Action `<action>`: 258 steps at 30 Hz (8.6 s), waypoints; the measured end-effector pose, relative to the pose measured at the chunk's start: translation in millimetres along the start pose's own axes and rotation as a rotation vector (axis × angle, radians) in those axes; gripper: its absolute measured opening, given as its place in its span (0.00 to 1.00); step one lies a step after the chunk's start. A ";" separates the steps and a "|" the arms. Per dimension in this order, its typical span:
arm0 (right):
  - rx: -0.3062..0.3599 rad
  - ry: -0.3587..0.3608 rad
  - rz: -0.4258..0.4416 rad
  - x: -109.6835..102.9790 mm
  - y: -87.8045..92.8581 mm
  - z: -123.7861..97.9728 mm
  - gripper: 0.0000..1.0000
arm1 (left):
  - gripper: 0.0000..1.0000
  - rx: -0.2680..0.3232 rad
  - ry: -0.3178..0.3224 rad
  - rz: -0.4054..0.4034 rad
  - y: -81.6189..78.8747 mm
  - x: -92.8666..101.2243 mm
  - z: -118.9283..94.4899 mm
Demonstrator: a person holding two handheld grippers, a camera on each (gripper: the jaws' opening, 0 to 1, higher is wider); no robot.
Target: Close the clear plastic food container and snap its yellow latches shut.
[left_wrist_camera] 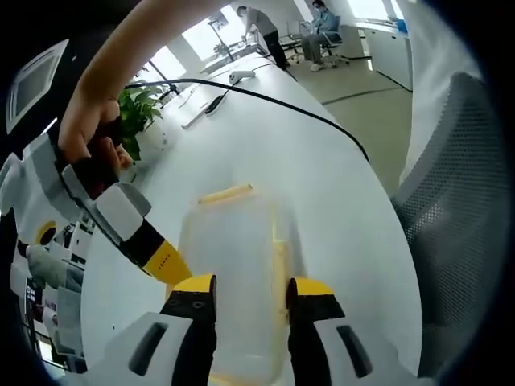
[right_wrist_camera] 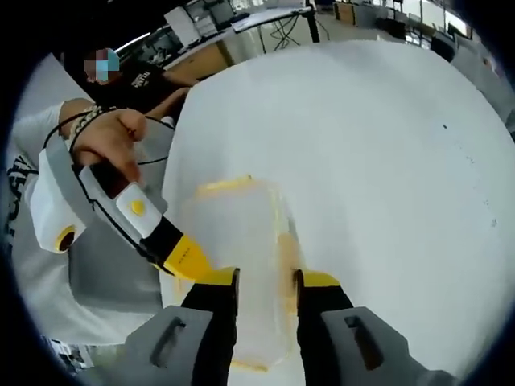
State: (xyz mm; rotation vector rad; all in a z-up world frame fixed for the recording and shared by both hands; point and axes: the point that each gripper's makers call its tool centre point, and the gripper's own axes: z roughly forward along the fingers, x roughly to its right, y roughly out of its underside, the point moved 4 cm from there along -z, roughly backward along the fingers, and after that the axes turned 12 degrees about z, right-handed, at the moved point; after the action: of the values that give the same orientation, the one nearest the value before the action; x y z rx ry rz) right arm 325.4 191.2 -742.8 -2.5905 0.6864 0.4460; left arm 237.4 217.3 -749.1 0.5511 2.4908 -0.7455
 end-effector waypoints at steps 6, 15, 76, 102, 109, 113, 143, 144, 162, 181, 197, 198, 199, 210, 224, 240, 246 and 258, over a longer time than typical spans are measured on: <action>-0.017 0.004 -0.013 -3.1 -1.6 1.8 0.21 | 0.28 0.005 -0.003 -0.005 0.5 -0.1 -0.1; -0.005 -0.029 -0.001 4.2 6.9 11.6 0.19 | 0.28 0.003 -0.008 -0.006 -0.3 2.0 0.2; 0.109 0.255 -0.198 -27.1 72.0 -17.3 0.78 | 0.81 -0.045 0.281 -0.298 64.1 -29.1 -23.2; 0.049 0.265 -0.216 -18.5 77.1 1.2 0.73 | 0.75 -0.106 0.341 -0.222 66.5 -20.2 -6.0; 0.048 0.263 -0.212 -18.5 77.4 1.4 0.72 | 0.76 -0.130 0.344 -0.211 67.5 -19.7 -4.0; 0.051 0.261 -0.212 -18.7 77.4 1.6 0.72 | 0.76 -0.129 0.346 -0.212 67.7 -19.9 -3.8; 0.040 0.223 -0.298 -38.8 36.5 26.2 0.73 | 0.76 -0.169 0.325 -0.303 102.0 3.4 -38.4; 0.041 0.222 -0.300 -39.9 34.4 27.6 0.73 | 0.76 -0.171 0.325 -0.304 103.8 4.4 -40.2; 0.021 0.232 -0.321 -56.5 7.9 47.2 0.73 | 0.77 -0.179 0.316 -0.337 128.6 18.4 -62.3; 0.027 0.232 -0.305 -62.7 -0.4 55.4 0.73 | 0.78 -0.180 0.327 -0.329 138.9 23.8 -67.4; 0.035 0.223 -0.293 -53.0 -4.2 53.6 0.74 | 0.78 -0.178 0.329 -0.323 144.4 14.8 -62.2; 0.035 0.223 -0.293 -51.8 -4.9 53.3 0.74 | 0.78 -0.177 0.329 -0.323 145.0 13.7 -61.8; 0.035 0.224 -0.293 -50.0 -6.1 52.9 0.74 | 0.78 -0.177 0.329 -0.323 146.0 12.0 -61.1; 0.032 0.227 -0.290 -37.9 -14.4 50.0 0.74 | 0.78 -0.180 0.332 -0.316 153.3 -0.7 -55.7; 0.041 0.216 -0.279 -13.6 -30.7 43.8 0.74 | 0.79 -0.175 0.348 -0.326 170.4 -25.4 -45.1; 0.010 0.212 -0.278 18.5 -48.5 37.4 0.75 | 0.80 -0.186 0.345 -0.331 187.4 -54.8 -31.3; -0.002 0.208 -0.279 28.2 -52.6 35.9 0.76 | 0.80 -0.197 0.352 -0.319 191.2 -64.6 -24.9; -0.037 0.228 -0.307 41.4 -54.9 34.2 0.79 | 0.81 -0.194 0.351 -0.314 194.1 -78.3 -17.7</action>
State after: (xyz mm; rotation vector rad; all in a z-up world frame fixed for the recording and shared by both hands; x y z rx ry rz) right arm 381.9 234.4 -771.6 -2.7444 0.3415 0.0679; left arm 391.1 358.9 -770.8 0.2367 2.9809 -0.5433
